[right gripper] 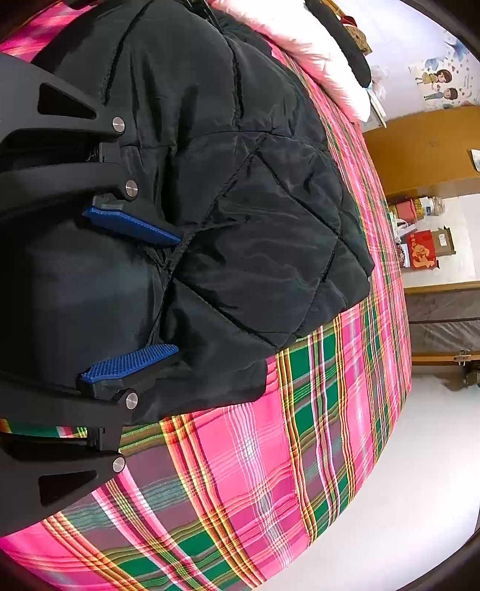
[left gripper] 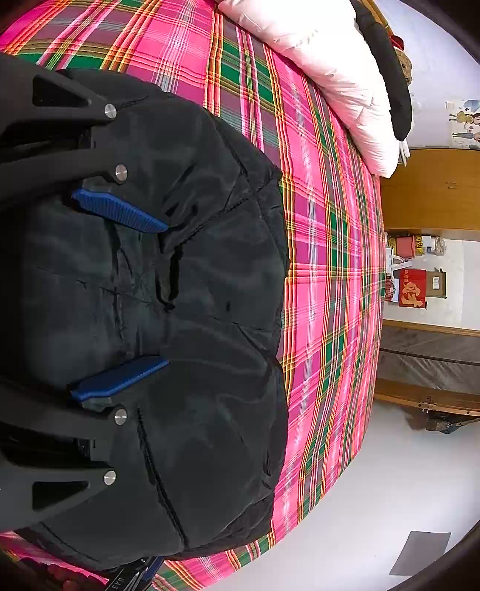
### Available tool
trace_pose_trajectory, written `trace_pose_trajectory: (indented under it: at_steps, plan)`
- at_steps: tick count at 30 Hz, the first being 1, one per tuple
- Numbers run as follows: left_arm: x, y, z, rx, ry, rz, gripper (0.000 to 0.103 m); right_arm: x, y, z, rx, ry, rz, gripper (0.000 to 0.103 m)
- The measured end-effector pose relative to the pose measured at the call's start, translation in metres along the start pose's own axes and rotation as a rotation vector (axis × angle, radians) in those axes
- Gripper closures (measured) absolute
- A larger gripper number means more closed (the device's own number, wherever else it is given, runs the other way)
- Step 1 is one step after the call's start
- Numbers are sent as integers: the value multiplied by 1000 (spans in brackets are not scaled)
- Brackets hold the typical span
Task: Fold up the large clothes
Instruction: 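Press both open tools along the folded black jacket to flatten it, then grasp the jacket's side edge with both tools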
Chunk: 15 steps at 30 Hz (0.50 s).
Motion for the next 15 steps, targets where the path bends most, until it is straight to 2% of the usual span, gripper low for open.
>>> trace_pose_trajectory:
  at_steps: [6, 8, 10, 13, 15]
  plan:
    - [-2, 1, -2, -5, 9, 1, 31, -7, 3, -5, 18, 17, -14, 47]
    - [-6, 2, -10, -6, 16, 6, 33, -14, 6, -15, 38, 14, -26, 47]
    - [-7, 7, -24, 0, -1, 5, 35, -20, 6, -33, 17, -15, -11, 47]
    - [-2, 29, -47, -46, -40, -6, 35, -24, 0, -51, -1, -42, 18, 47]
    - [5, 49, -54, -97, -32, -16, 35, -22, -7, -50, 8, -26, 19, 47]
Point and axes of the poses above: each gripper's, at about its wrist camera, not at the fingertips, and z roughly the way its jaws point, y to its left, x to its underside, the point moved 2 cm from there along z, roughly the way its jaws point, and after that the axes turned 14 degrees about z, right-handed, at the moved point
